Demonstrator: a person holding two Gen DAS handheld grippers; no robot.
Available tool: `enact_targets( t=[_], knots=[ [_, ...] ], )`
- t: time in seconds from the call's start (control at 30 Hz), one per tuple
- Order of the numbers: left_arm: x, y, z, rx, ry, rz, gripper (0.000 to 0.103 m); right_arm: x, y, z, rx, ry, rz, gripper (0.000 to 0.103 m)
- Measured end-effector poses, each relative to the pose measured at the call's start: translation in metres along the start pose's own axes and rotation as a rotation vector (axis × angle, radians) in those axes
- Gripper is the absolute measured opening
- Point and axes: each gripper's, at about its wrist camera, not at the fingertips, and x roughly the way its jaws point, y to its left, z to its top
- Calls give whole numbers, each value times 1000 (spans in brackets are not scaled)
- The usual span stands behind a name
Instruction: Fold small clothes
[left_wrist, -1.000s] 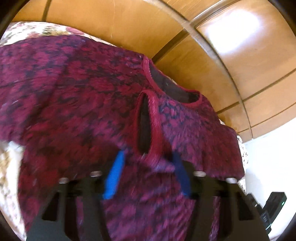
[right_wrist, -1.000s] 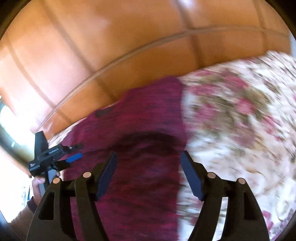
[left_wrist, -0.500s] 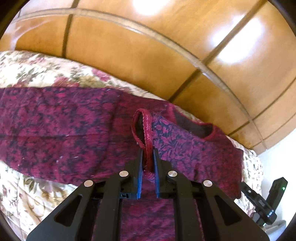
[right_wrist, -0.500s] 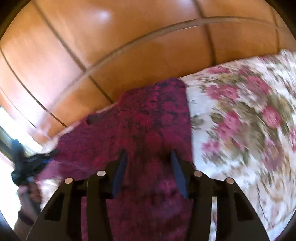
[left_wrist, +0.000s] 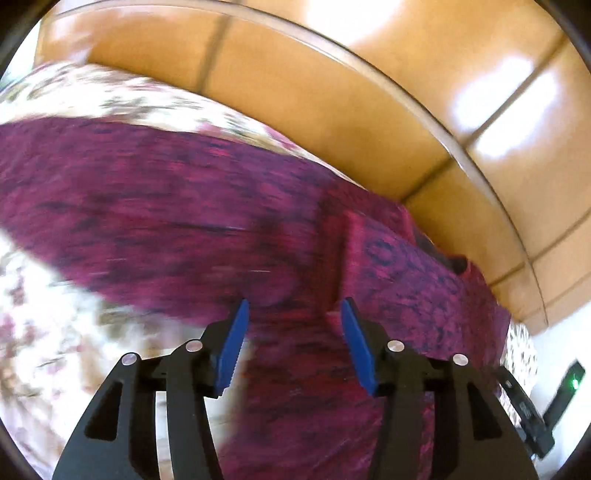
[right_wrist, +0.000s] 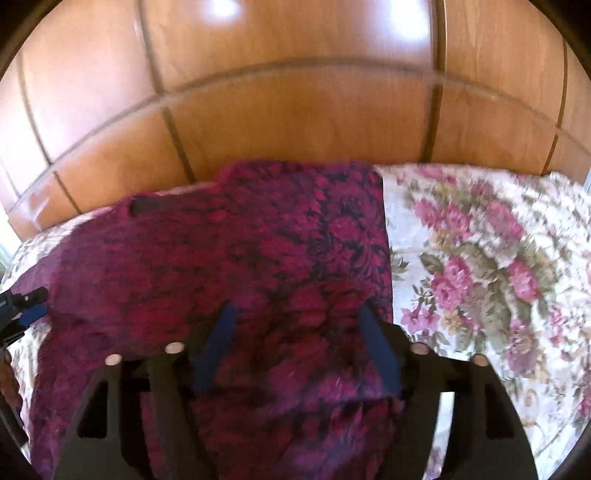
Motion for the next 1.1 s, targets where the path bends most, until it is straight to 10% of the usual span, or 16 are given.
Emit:
enact_targets(
  t=[0.37,0.63,0.97,1.1],
  knots=[
    [-109,191,1,-412,-151,152,51,-13,54,-88,-146,109,53,86],
    [-143,295,30,-677,-253,158,49,-2,51,-89,-144,111,24,92],
    [-108,297,72,-670,-233,198,10,-1,57,-91,-150,106,-5,94],
    [-130,241,77,-521,-301,68,6,0,56,-91,-146,101,-3,95]
  ],
)
